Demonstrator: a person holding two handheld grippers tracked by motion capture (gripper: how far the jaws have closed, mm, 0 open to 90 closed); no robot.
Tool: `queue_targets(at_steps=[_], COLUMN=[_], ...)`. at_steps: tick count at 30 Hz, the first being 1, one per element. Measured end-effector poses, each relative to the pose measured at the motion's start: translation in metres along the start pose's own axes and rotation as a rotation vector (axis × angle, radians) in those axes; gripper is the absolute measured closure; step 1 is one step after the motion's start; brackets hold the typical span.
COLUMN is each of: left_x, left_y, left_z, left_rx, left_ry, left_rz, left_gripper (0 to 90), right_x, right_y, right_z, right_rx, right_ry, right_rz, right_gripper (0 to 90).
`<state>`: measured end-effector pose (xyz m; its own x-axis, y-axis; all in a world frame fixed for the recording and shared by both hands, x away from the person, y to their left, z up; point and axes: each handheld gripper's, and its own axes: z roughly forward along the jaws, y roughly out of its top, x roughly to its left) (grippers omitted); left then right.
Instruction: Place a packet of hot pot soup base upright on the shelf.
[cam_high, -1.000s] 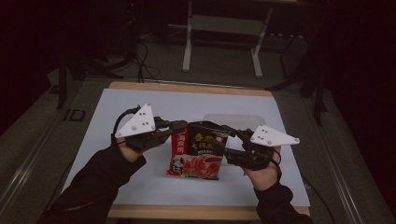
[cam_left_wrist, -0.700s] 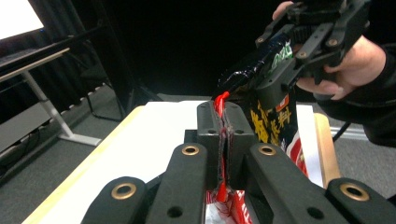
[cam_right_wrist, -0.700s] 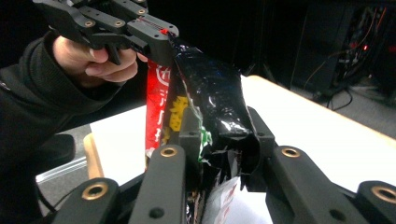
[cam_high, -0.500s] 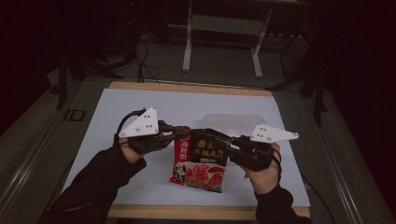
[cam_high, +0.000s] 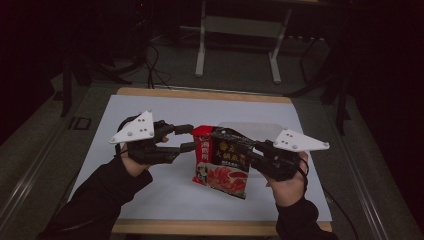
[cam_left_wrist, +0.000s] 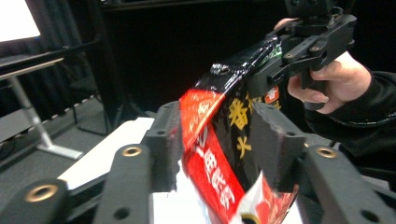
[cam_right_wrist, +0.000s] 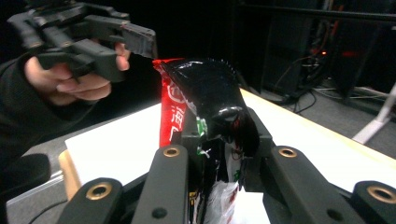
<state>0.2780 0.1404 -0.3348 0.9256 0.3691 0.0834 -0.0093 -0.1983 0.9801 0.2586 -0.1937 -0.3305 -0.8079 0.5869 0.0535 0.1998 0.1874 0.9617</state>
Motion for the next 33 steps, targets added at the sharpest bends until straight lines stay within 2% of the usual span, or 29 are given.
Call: queue_targets(at_steps=[2,3,6,7,10,12,15,17,18,21,25,27,29,33], left_x=[0.002,0.003,0.006,0.007,0.009,0.01,0.012,0.013,0.013,0.015,0.015,0.015,0.014,0.014], left_y=[-0.003,-0.005,-0.012,-0.015,-0.025,-0.034,-0.047,-0.057,-0.063,-0.085,-0.112,-0.122,-0.131,-0.141], left_z=[-0.001,0.0,0.001,0.002,0.005,0.007,0.007,0.007,0.006,0.003,-0.003,-0.007,-0.012,-0.017], left_rx=[0.021,0.035,0.067,0.076,0.092,0.098,0.09,0.093,0.087,0.058,0.087,0.075,0.075,0.106], left_ry=[0.019,0.025,0.021,0.01,0.021,0.019,0.042,0.073,0.096,0.146,0.192,0.215,0.24,0.277], left_rz=[-0.023,-0.036,-0.066,-0.076,-0.083,-0.109,-0.143,-0.15,-0.145,-0.168,-0.187,-0.199,-0.205,-0.195], left_gripper=[37.1,30.4,18.7,15.2,7.1,2.4,1.7,1.7,1.7,1.7,1.8,1.7,1.8,1.8], right_x=[-0.003,-0.004,-0.008,-0.01,-0.014,-0.018,-0.025,-0.03,-0.033,-0.041,-0.055,-0.062,-0.069,-0.082], right_y=[0.002,0.003,0.009,0.011,0.019,0.025,0.031,0.033,0.034,0.034,0.03,0.028,0.026,0.019], right_z=[-0.003,-0.005,-0.013,-0.016,-0.026,-0.032,-0.041,-0.047,-0.05,-0.056,-0.061,-0.063,-0.065,-0.066], right_rx=[-0.013,-0.022,-0.046,-0.056,-0.088,-0.106,-0.132,-0.141,-0.144,-0.154,-0.146,-0.142,-0.142,-0.147], right_ry=[-0.012,-0.02,-0.045,-0.058,-0.094,-0.119,-0.16,-0.197,-0.213,-0.273,-0.359,-0.405,-0.452,-0.54], right_rz=[0.002,0.003,0.004,0.0,-0.008,-0.013,-0.016,-0.018,-0.018,-0.02,-0.023,-0.02,-0.019,-0.01], right_gripper=[76.3,76.4,76.3,76.3,76.3,76.3,76.3,76.3,76.3,76.2,76.3,76.2,76.2,76.2])
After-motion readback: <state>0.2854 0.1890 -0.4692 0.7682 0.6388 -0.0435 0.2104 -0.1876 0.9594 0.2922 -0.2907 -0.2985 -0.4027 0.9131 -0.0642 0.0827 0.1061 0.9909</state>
